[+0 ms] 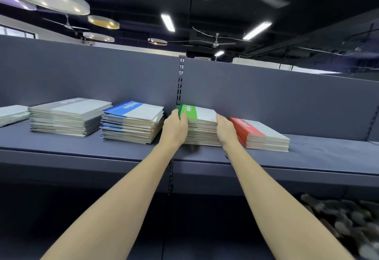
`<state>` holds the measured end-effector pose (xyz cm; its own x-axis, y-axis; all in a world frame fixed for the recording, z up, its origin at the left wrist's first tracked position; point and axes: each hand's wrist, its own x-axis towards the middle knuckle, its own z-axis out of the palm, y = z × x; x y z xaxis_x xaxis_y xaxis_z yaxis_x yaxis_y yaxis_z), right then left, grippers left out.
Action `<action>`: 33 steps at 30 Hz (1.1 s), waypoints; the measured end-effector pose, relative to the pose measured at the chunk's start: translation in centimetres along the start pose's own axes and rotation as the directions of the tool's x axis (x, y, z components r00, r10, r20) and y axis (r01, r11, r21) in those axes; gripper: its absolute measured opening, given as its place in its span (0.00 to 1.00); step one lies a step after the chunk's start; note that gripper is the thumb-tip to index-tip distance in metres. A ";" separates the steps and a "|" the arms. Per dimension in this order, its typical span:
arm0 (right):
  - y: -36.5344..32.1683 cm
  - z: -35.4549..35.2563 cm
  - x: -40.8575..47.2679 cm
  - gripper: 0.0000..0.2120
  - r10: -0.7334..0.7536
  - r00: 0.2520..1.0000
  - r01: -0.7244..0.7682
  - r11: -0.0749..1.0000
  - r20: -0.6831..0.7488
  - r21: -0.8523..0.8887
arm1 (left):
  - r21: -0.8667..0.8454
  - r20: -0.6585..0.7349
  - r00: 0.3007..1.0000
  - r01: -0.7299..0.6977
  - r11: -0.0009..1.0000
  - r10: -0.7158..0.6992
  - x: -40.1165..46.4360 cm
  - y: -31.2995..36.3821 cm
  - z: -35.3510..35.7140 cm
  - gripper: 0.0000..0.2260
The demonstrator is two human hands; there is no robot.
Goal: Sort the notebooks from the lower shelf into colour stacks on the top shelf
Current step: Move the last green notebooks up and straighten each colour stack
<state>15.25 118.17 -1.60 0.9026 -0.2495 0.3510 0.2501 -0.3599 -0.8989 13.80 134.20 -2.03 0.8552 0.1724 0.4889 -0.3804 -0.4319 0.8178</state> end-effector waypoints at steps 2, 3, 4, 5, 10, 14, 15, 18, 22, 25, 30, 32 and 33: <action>0.0 0.0 -0.1 0.19 -0.005 1.000 0.005 1.000 0.023 -0.012 | 0.000 -0.006 1.000 0.010 1.000 -0.010 0.0 0.1 -0.1 0.13; 0.0 0.0 -0.1 0.19 -0.006 0.999 0.006 1.000 0.032 -0.026 | -0.007 -0.007 1.000 0.014 1.000 -0.014 -0.1 0.2 -0.2 0.14; -0.1 0.1 0.0 0.18 -0.012 0.999 0.013 0.999 0.040 -0.037 | -0.015 -0.002 1.000 0.020 1.000 -0.020 -0.1 0.3 -0.3 0.15; -0.1 0.1 -0.1 0.17 -0.006 0.999 0.007 0.999 0.043 -0.033 | -0.023 0.006 1.000 0.024 0.999 -0.024 -0.2 0.3 -0.4 0.16; 0.0 0.3 -0.2 0.12 0.044 0.999 -0.047 0.993 0.032 0.111 | -0.218 0.081 0.989 0.137 0.966 -0.122 0.1 0.6 -0.7 0.16; -0.2 0.1 -0.4 0.09 0.044 0.998 -0.050 0.983 0.040 0.176 | -0.465 0.212 0.939 0.339 0.818 -0.269 0.7 1.1 -0.8 0.09; -0.3 0.2 -0.4 0.08 0.047 0.998 -0.055 0.982 0.045 0.182 | -0.475 0.225 0.928 0.370 0.798 -0.296 0.8 1.1 -0.9 0.09; 0.0 0.2 -0.3 0.10 0.076 0.994 -0.092 0.975 0.084 0.200 | -0.445 0.140 0.923 0.381 0.811 -0.357 0.5 1.2 -1.0 0.12; 0.3 0.1 0.0 0.10 0.084 0.990 -0.106 0.975 0.117 0.197 | -0.351 0.051 0.943 0.324 0.879 -0.328 0.2 1.6 -1.0 0.13; 0.2 0.1 0.0 0.10 0.078 0.987 -0.106 0.975 0.141 0.197 | -0.231 0.024 0.969 0.245 0.942 -0.247 0.1 1.3 -1.1 0.13; 0.0 0.1 -0.2 0.24 0.068 0.994 -0.081 0.981 0.082 0.176 | -0.205 0.119 0.975 0.207 0.957 -0.186 0.6 0.1 -0.7 0.25; 0.0 0.2 -0.2 0.22 0.091 0.992 -0.104 0.981 0.083 0.165 | -0.252 0.166 0.969 0.220 0.942 -0.182 0.4 0.4 -0.8 0.28; 0.1 0.2 -0.2 0.19 0.106 0.990 -0.121 0.980 0.098 0.160 | -0.267 0.181 0.966 0.231 0.935 -0.187 0.3 0.3 -0.8 0.30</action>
<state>15.15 118.41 -1.80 0.9540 -0.1971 0.2261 0.1918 -0.1785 -0.9651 13.62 134.85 -1.38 0.9605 0.0867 0.2644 -0.2525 -0.1274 0.9592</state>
